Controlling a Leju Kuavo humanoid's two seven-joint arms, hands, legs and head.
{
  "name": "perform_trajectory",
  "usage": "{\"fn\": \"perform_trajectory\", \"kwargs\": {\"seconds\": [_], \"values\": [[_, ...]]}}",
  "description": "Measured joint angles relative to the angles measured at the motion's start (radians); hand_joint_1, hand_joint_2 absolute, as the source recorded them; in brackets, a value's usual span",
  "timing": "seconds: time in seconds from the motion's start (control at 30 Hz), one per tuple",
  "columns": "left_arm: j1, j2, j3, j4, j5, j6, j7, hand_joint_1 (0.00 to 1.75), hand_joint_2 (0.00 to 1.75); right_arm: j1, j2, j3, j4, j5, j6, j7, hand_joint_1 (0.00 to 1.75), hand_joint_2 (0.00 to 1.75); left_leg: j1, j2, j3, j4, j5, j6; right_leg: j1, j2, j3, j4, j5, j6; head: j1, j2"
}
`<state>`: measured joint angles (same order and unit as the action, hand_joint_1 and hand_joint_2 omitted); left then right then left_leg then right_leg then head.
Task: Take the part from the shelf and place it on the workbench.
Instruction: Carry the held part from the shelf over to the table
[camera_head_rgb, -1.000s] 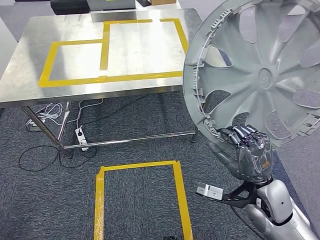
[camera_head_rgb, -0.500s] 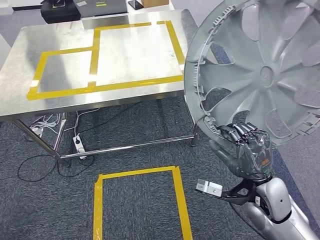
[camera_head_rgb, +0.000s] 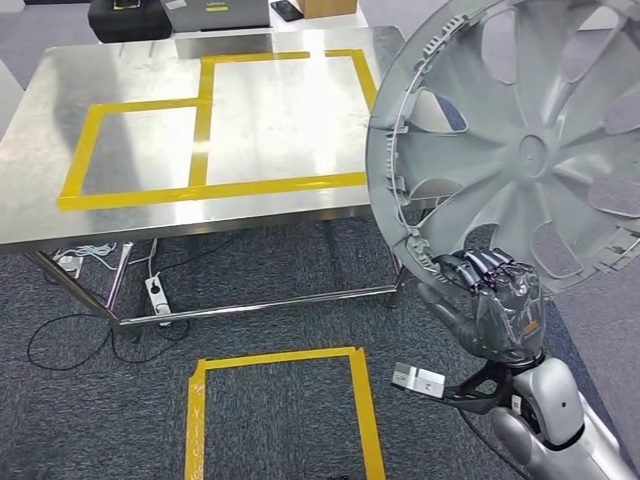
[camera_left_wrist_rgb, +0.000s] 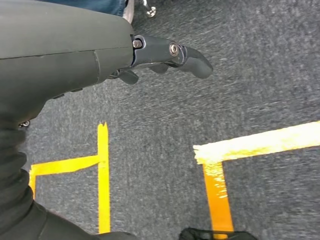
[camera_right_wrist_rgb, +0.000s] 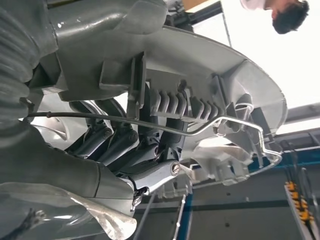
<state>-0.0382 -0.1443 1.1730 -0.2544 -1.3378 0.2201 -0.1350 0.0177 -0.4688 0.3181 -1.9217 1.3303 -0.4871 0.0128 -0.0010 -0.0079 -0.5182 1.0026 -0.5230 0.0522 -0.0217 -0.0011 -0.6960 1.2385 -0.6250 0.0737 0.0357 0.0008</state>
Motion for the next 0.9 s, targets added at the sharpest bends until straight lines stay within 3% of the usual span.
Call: {"fn": "perform_trajectory", "kwargs": {"seconds": [0.1, 0.13, 0.17, 0.23, 0.27, 0.33, 0.37, 0.43, 0.47, 0.5, 0.53, 0.57, 0.63, 0.7, 0.8, 0.83, 0.9], "values": [[0.0, 0.001, 0.0, 0.0, 0.0, 0.0, 0.0, 0.0, 1.75, 0.0, 0.0, 0.002, 0.002, 0.0, 0.0, 0.0, 1.75, 1.75, 0.006, -0.002, 0.047, 0.002, -0.039, -0.016, -0.004, -0.008, 0.021, -0.158, 0.141, 0.004, 0.001, 0.0], [0.0, 0.001, 0.0, 0.0, 0.0, -0.001, 0.0, 0.0, 1.75, 0.001, 0.0, 0.003, 0.004, 0.0, 0.0, 0.0, 1.75, 1.75, 0.006, -0.002, 0.053, 0.003, -0.048, -0.022, -0.003, -0.01, 0.026, -0.185, 0.174, -0.005, 0.0, 0.0], [0.0, 0.002, 0.0, 0.0, -0.001, -0.002, 0.0, 0.0, 1.75, 0.001, 0.0, 0.004, 0.006, 0.001, 0.0, -0.001, 1.75, 1.75, 0.004, -0.002, 0.055, 0.004, -0.054, -0.028, 0.0, -0.011, 0.027, -0.192, 0.187, -0.015, 0.0, 0.0], [-0.004, 0.002, 0.0, 0.0, -0.001, -0.002, 0.0, 0.0, 1.75, 0.001, -0.001, 0.005, 0.006, 0.001, 0.0, -0.001, 1.75, 1.75, 0.004, 0.0, 0.045, 0.022, -0.045, -0.039, 0.001, -0.009, 0.036, -0.193, 0.185, -0.036, -0.001, 0.0], [-0.007, 0.002, 0.0, 0.0, -0.002, -0.002, 0.0, 0.0, 1.75, 0.001, -0.001, 0.005, 0.006, 0.0, 0.0, -0.001, 1.75, 1.75, 0.004, 0.0, 0.024, 0.06, -0.026, -0.044, 0.0, -0.01, 0.044, -0.199, 0.183, -0.04, -0.001, 0.0], [-0.012, 0.001, 0.0, 0.001, -0.003, -0.002, -0.001, 0.0, 1.75, 0.001, -0.001, 0.006, 0.007, -0.001, 0.001, 0.0, 1.75, 1.75, 0.005, 0.001, -0.052, 0.186, -0.005, -0.055, -0.005, -0.013, 0.071, -0.217, 0.174, -0.052, -0.002, 0.0], [-0.012, 0.001, -0.001, 0.001, -0.003, -0.002, -0.001, 0.0, 1.75, 0.001, -0.001, 0.007, 0.008, -0.002, 0.001, 0.0, 1.75, 1.75, 0.006, 0.001, -0.093, 0.246, -0.022, -0.059, -0.004, -0.013, 0.084, -0.222, 0.168, -0.056, -0.003, 0.0], [-0.01, 0.002, -0.001, 0.001, -0.003, -0.002, -0.001, 0.0, 1.75, 0.0, -0.001, 0.009, 0.009, -0.001, 0.002, -0.001, 1.75, 1.75, 0.007, 0.002, -0.152, 0.309, -0.093, -0.061, -0.003, -0.01, 0.106, -0.225, 0.153, -0.061, -0.003, 0.0], [-0.009, 0.002, -0.001, 0.001, -0.003, -0.002, -0.001, 0.0, 1.75, -0.001, -0.001, 0.009, 0.009, -0.001, 0.002, -0.002, 1.75, 1.75, 0.007, 0.002, -0.168, 0.308, -0.112, -0.06, -0.001, -0.007, 0.116, -0.225, 0.146, -0.062, -0.003, 0.0], [-0.009, 0.002, -0.001, 0.001, -0.003, -0.002, -0.001, 0.0, 1.75, -0.001, -0.001, 0.009, 0.009, -0.001, 0.002, -0.002, 1.75, 1.75, 0.006, 0.002, -0.171, 0.282, -0.101, -0.056, 0.001, -0.005, 0.126, -0.225, 0.138, -0.062, -0.003, 0.0], [-0.009, 0.002, -0.001, 0.001, -0.004, -0.002, -0.001, 0.0, 1.75, -0.002, -0.001, 0.009, 0.009, -0.001, 0.002, -0.002, 1.75, 1.75, 0.005, 0.002, -0.162, 0.234, -0.062, -0.049, 0.003, -0.003, 0.137, -0.225, 0.132, -0.062, -0.003, 0.0], [-0.008, 0.002, -0.001, 0.001, -0.004, -0.002, -0.001, 0.0, 1.75, -0.002, -0.001, 0.009, 0.009, -0.001, 0.002, -0.002, 1.75, 1.75, 0.001, 0.002, -0.146, 0.169, -0.003, -0.039, 0.005, -0.002, 0.145, -0.226, 0.125, -0.062, -0.003, 0.0], [-0.009, 0.004, -0.001, 0.001, -0.006, -0.002, -0.001, 0.0, 1.75, -0.004, -0.001, 0.009, 0.009, -0.001, 0.002, -0.002, 1.75, 1.75, -0.007, 0.001, -0.119, 0.068, 0.061, -0.022, 0.01, 0.001, 0.156, -0.225, 0.114, -0.057, -0.003, 0.0], [-0.009, 0.005, -0.001, 0.001, -0.008, -0.002, -0.001, 0.0, 1.75, -0.005, -0.001, 0.01, 0.009, 0.0, 0.002, -0.002, 1.75, 1.75, -0.012, 0.0, -0.111, 0.039, 0.064, -0.016, 0.012, 0.003, 0.157, -0.224, 0.107, -0.049, -0.004, 0.0], [-0.008, 0.004, -0.001, 0.001, -0.009, -0.002, -0.001, 0.0, 1.75, -0.005, -0.001, 0.01, 0.008, 0.002, 0.002, -0.002, 1.75, 1.75, -0.005, 0.0, -0.099, 0.02, 0.078, -0.012, 0.012, 0.003, 0.147, -0.207, 0.087, -0.035, -0.003, 0.0], [-0.009, 0.003, -0.001, 0.001, -0.009, -0.002, -0.001, 0.0, 1.75, -0.007, -0.001, 0.01, 0.008, 0.002, 0.002, -0.002, 1.75, 1.75, -0.002, 0.0, -0.095, 0.015, 0.079, -0.009, 0.012, 0.003, 0.129, -0.171, 0.067, -0.031, -0.001, 0.0], [-0.012, 0.003, -0.001, 0.001, -0.009, -0.003, -0.001, 0.0, 1.75, -0.008, -0.001, 0.01, 0.008, 0.003, 0.002, -0.001, 1.75, 1.75, -0.001, 0.0, -0.091, 0.014, 0.075, -0.004, 0.01, 0.002, 0.057, -0.046, 0.014, -0.024, 0.002, 0.0]]}}
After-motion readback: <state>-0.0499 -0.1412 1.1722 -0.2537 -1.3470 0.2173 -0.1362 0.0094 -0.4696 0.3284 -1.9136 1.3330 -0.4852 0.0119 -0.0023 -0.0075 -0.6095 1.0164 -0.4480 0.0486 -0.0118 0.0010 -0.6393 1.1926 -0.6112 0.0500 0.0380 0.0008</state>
